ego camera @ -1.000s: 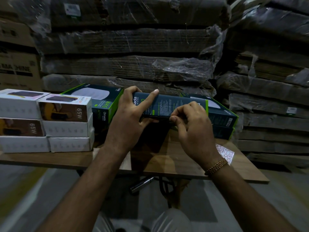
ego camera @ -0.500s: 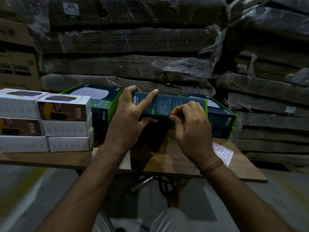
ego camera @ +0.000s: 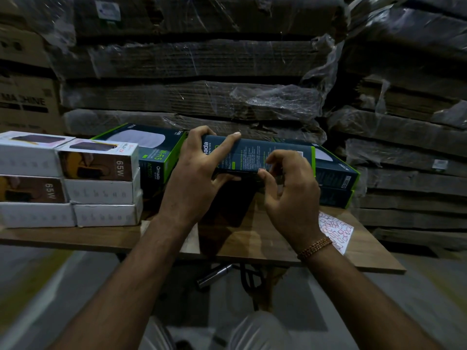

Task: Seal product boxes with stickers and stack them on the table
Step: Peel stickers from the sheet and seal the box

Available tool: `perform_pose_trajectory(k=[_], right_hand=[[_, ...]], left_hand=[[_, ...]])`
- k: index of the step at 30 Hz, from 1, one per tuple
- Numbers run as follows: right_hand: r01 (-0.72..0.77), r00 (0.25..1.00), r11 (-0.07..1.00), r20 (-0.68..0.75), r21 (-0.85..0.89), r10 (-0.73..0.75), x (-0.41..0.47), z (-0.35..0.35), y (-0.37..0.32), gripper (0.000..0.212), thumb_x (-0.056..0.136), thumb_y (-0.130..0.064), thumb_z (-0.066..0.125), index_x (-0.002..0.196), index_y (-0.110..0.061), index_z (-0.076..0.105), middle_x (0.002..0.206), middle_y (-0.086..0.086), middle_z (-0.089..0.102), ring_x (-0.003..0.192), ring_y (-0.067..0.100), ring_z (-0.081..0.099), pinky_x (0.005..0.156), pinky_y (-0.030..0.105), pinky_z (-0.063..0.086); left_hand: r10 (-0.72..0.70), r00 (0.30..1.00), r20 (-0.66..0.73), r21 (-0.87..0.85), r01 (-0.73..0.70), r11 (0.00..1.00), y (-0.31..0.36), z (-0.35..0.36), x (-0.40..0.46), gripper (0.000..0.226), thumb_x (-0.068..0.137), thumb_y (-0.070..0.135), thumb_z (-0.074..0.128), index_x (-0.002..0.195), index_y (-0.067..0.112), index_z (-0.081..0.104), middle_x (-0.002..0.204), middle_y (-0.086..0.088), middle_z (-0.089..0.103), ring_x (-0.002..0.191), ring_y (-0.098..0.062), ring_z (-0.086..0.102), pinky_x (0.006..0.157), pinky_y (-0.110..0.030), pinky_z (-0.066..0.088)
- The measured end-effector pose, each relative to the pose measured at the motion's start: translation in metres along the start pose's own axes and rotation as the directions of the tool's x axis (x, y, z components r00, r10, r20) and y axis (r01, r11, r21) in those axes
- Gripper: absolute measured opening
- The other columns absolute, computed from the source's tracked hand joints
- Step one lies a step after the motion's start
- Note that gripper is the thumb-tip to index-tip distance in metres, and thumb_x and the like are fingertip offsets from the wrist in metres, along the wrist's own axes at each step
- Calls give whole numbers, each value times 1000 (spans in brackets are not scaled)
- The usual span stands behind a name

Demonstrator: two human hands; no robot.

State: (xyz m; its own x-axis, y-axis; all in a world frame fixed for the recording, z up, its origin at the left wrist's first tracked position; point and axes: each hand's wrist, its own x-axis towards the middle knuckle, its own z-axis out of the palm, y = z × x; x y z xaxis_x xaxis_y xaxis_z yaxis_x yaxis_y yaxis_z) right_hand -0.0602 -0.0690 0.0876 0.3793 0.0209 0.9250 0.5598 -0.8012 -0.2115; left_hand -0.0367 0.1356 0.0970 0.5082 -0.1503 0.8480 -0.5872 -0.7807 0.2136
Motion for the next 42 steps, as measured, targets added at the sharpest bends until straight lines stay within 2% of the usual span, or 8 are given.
perform_pose_trajectory(k=[2,4,9,19,25,32,37,42], right_hand=[[55,998,998,-5,-42,-55,0,1,3,7,99,-15,71,104,-13,67,98,0,61,91,23,58,73,40,50],[99,994,989,-26,-113,-102,-2,1,5,4,100,-15,70,101,-12,71,97,2,62,90,25,58,70,40,48],[137,988,974,-39,-182,-147,-3,0,8,13,102,-22,69,105,-12,77,101,4,67,90,26,59,71,34,45],[202,972,960,-82,-194,-221,-5,0,14,16,102,-19,73,110,-7,80,101,9,70,90,27,62,72,36,50],[238,959,937,-91,-254,-268,-3,1,19,17,102,-23,74,111,-11,81,101,7,72,92,27,62,69,39,51],[319,933,903,-74,-287,-353,3,0,28,16,103,-21,72,109,-10,81,101,9,72,98,33,63,77,46,53],[359,925,888,-15,-287,-378,10,1,33,20,102,-20,69,115,-7,79,110,14,71,108,36,64,84,48,54],[342,939,904,132,-257,-317,13,-6,42,44,93,-21,78,133,-7,69,130,18,61,125,38,57,104,51,47]], left_hand=[[-2,1000,1,-4,2,1000,0,0,1,88,85,24,87,162,31,45,149,-15,36,138,-29,42,113,-40,49],[-3,1000,1,-10,3,1000,0,0,1,87,85,25,86,161,32,45,149,-15,36,138,-29,42,113,-39,49],[-4,1000,-5,-19,4,1000,0,0,1,88,84,25,86,161,32,45,149,-15,37,138,-30,43,112,-40,50],[-5,1000,-6,-16,5,1000,1,1,2,89,84,25,87,161,33,45,148,-15,37,137,-29,43,111,-40,51],[-5,1000,-9,-8,5,1000,1,2,2,89,84,25,88,161,32,45,149,-15,37,136,-29,45,110,-42,53],[-1,1000,-9,-6,1,1000,2,3,4,89,83,25,89,161,31,45,147,-14,38,134,-28,45,110,-40,52],[-4,1000,-2,-4,4,1000,3,3,6,88,84,25,88,161,32,45,148,-14,37,136,-28,45,113,-38,49],[-5,1000,4,4,5,1000,3,2,6,88,84,25,88,161,31,45,149,-15,37,136,-30,45,113,-43,51]])
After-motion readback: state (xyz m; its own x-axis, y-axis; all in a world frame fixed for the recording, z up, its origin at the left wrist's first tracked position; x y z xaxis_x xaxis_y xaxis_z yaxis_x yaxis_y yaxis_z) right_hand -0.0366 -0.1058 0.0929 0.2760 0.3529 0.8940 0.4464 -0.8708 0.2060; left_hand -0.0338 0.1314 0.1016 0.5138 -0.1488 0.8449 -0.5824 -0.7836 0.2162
